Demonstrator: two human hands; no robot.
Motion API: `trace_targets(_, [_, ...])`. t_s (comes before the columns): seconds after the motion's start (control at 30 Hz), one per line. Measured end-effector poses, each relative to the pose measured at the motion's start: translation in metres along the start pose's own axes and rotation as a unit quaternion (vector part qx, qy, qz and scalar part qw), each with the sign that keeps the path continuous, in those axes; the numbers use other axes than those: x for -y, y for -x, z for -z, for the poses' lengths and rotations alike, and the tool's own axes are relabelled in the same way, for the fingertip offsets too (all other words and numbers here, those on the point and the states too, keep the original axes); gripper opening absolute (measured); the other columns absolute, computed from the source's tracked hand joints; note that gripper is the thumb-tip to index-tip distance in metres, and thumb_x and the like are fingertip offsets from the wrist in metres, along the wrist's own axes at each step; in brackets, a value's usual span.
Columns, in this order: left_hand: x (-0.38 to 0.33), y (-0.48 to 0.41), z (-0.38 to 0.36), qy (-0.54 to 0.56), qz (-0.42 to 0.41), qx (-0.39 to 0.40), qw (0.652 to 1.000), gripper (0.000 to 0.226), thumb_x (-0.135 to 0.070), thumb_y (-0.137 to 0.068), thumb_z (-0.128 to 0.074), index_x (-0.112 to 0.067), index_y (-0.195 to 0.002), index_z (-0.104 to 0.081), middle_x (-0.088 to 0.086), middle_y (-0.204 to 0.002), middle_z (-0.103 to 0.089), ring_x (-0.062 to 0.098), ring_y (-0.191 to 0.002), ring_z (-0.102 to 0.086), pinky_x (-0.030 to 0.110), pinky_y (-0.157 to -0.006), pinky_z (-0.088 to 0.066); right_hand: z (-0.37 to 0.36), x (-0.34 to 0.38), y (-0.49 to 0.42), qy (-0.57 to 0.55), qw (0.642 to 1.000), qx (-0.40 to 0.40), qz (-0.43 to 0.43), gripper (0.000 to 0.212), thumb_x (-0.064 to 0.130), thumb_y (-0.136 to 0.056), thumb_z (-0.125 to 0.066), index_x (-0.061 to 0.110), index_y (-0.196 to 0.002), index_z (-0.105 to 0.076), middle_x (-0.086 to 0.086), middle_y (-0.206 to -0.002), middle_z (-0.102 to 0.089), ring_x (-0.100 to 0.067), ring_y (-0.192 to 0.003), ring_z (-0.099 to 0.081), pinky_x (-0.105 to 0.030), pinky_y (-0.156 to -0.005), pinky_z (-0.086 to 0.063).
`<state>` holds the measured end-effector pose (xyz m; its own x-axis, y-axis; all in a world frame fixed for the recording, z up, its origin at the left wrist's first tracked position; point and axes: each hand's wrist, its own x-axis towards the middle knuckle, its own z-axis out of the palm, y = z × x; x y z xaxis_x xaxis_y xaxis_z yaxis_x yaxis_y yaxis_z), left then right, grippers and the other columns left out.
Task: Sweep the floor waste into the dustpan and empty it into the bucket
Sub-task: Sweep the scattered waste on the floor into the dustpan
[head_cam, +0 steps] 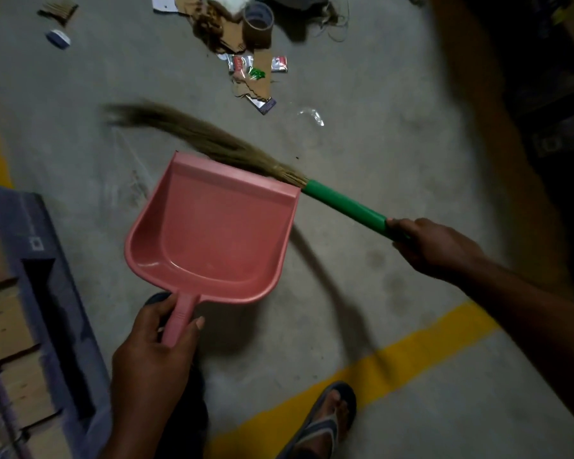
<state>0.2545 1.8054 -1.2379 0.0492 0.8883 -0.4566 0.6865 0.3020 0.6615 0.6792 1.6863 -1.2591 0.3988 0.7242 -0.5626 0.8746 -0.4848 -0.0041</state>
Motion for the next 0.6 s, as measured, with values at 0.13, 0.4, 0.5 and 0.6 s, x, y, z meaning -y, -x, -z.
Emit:
trace_targets(0.13, [0.0, -0.001, -0.006, 0.004, -0.009, 0.01, 1.0, 0.039, -0.027, -0.075, -0.083, -0.034, -0.107, -0.062, -0.009, -0.086, -0.065, 0.018, -0.078, -0.063, 0.033, -0.074, -0.047, -0.01, 0.011, -0.004, -0.064, 0.996, -0.027, -0.05, 0.046, 0.045, -0.094, -0.051, 0.036, -0.138, -0.04, -0.011, -0.112, -0.062, -0.032, -0.093, -0.062, -0.039, -0.075, -0.053])
trace_targets(0.4, [-0.007, -0.005, -0.018, 0.003, -0.029, 0.02, 0.999, 0.04, -0.027, -0.073, -0.085, -0.039, -0.104, -0.062, -0.01, -0.09, -0.069, 0.016, -0.078, -0.066, 0.03, -0.073, -0.05, -0.034, 0.041, 0.041, -0.252, 0.937, -0.204, -0.129, 0.046, 0.031, -0.092, -0.065, 0.021, -0.136, -0.055, -0.007, -0.12, -0.067, -0.027, -0.104, -0.064, -0.033, -0.087, -0.049])
trace_targets(0.5, [-0.014, -0.007, -0.016, 0.003, -0.019, 0.038, 0.999, 0.041, -0.03, -0.074, -0.084, -0.038, -0.107, -0.06, -0.009, -0.091, -0.069, 0.017, -0.082, -0.067, 0.038, -0.078, -0.053, -0.052, 0.07, 0.074, -0.344, 0.889, -0.22, -0.206, 0.044, 0.026, -0.091, -0.067, 0.019, -0.133, -0.058, -0.007, -0.12, -0.068, -0.026, -0.106, -0.066, -0.036, -0.09, -0.052])
trace_targets(0.6, [-0.029, -0.006, -0.001, 0.013, -0.003, 0.05, 0.999, 0.041, -0.029, -0.074, -0.085, -0.046, -0.102, -0.061, -0.014, -0.09, -0.07, 0.007, -0.08, -0.066, 0.034, -0.076, -0.054, -0.065, 0.123, 0.11, -0.426, 0.838, -0.185, -0.288, 0.042, 0.022, -0.091, -0.067, 0.015, -0.131, -0.059, -0.007, -0.121, -0.068, -0.026, -0.109, -0.065, -0.034, -0.089, -0.051])
